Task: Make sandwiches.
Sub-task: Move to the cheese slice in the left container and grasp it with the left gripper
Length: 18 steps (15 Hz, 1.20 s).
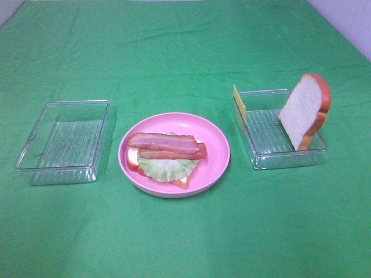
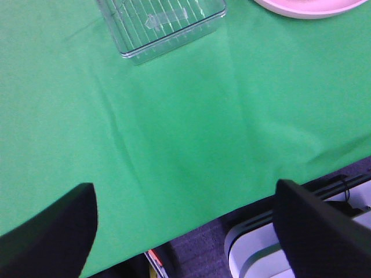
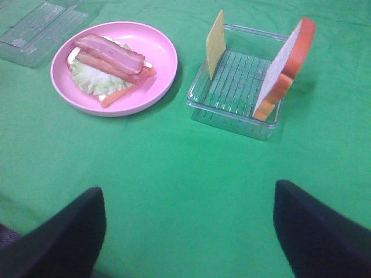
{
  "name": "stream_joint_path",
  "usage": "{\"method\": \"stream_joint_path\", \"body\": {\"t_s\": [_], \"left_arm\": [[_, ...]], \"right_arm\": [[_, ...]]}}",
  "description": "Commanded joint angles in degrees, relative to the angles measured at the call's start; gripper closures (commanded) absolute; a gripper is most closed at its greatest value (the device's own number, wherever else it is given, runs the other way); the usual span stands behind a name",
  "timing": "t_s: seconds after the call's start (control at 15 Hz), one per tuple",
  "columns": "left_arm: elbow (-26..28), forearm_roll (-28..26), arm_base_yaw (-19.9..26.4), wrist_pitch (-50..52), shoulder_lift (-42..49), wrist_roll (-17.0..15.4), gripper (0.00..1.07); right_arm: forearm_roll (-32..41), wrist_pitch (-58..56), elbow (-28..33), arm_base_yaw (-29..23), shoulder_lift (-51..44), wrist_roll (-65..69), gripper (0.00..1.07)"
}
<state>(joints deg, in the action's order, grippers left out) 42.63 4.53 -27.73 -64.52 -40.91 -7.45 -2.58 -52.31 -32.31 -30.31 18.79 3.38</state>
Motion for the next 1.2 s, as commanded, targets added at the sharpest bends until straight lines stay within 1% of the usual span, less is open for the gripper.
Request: {"method": "stream_joint_path", "body": {"t_s": [0.07,0.13,0.33,0.47,0.53,0.73,0.93,1.0,1.07,1.2], "left_arm": [[-5.0,0.9,0.0,0.9,10.7,-0.2,0.27],[-5.6,0.9,0.0,0.9,12.8,-0.2,0.27],[-9.2,0.7,0.0,0.7,27.0,-0.6,0.27],[-11.7,0.9,0.0,1.1,34.0,-0.6,0.27],[-13.5,0.4,0.0,3.6,38.6,-0.6,0.27],[-13.9,0.9,0.0,4.4,41.4,-0.5,0.27],[-13.9,0.7,0.0,4.4,41.4,-0.3,0.27],[-13.9,0.6,0.0,4.4,41.4,0.0,0.27],[-13.9,0.5,0.0,4.4,41.4,0.1,0.27],[-13.9,0.4,0.0,4.4,41.4,0.2,0.27]], "right_arm": [[-1.5,5.4,-2.9,0.0,9.0,5.5,0.32],[-1.6,6.0,-3.7,0.0,11.2,6.5,0.32],[-1.8,6.4,-9.7,0.0,24.5,11.7,0.32],[-1.9,5.2,-14.6,0.0,33.5,15.1,0.32],[-1.9,4.6,-18.1,0.0,39.9,15.4,0.32],[-2.6,3.9,-25.5,0.0,51.5,15.5,0.32],[-2.5,3.6,-32.3,0.8,59.1,16.4,0.34],[-1.8,2.6,-35.8,1.8,62.4,16.3,0.36],[-0.8,-0.5,-41.3,3.9,67.5,14.6,0.38],[2.6,-4.5,-49.0,6.4,74.6,9.6,0.40]]}}
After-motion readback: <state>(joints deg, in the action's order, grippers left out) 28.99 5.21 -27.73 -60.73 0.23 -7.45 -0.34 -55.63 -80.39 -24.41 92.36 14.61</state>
